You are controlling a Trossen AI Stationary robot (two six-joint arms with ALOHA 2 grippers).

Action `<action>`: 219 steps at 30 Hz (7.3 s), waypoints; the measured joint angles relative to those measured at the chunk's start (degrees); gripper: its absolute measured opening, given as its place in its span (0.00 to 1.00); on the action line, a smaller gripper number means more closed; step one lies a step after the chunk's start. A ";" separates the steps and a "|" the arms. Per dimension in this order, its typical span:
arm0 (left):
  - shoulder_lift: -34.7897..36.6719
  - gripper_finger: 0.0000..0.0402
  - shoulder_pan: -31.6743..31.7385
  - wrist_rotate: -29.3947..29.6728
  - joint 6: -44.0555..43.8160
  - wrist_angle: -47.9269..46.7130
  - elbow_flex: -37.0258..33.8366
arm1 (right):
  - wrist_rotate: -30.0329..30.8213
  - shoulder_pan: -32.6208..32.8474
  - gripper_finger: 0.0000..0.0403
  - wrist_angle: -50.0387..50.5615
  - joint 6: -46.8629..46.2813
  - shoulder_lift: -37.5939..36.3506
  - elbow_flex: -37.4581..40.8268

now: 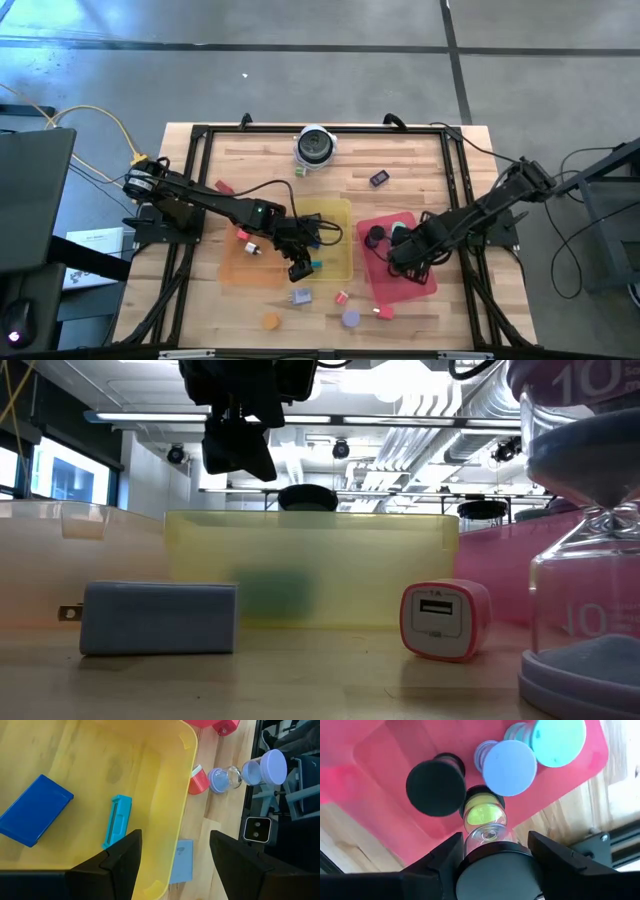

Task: Pick & Place Office items
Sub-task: Put the black hourglass timer into the red bin, then put the pink charger adaptor into the orange bin

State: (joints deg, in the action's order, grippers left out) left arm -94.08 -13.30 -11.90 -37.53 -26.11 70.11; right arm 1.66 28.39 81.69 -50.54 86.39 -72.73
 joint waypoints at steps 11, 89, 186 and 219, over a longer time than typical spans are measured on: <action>0.00 0.57 -0.61 -0.13 -0.64 0.00 0.00 | 2.57 1.28 0.48 -0.09 12.01 0.00 0.72; 0.00 0.57 -1.62 1.16 -0.64 0.00 0.00 | -0.17 1.23 0.79 -5.64 2.53 -3.11 6.47; 0.68 0.57 -13.75 -8.79 -20.89 11.66 0.00 | 24.77 26.34 0.79 -33.47 -48.26 30.03 -10.82; 0.68 0.57 -13.77 -5.78 -20.79 11.66 0.00 | 18.99 25.72 0.79 -26.48 -51.21 31.31 -10.06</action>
State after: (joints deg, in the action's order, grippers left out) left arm -93.41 -27.07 -17.69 -58.32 -14.44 70.11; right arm 20.65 54.11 55.21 -101.75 117.70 -82.79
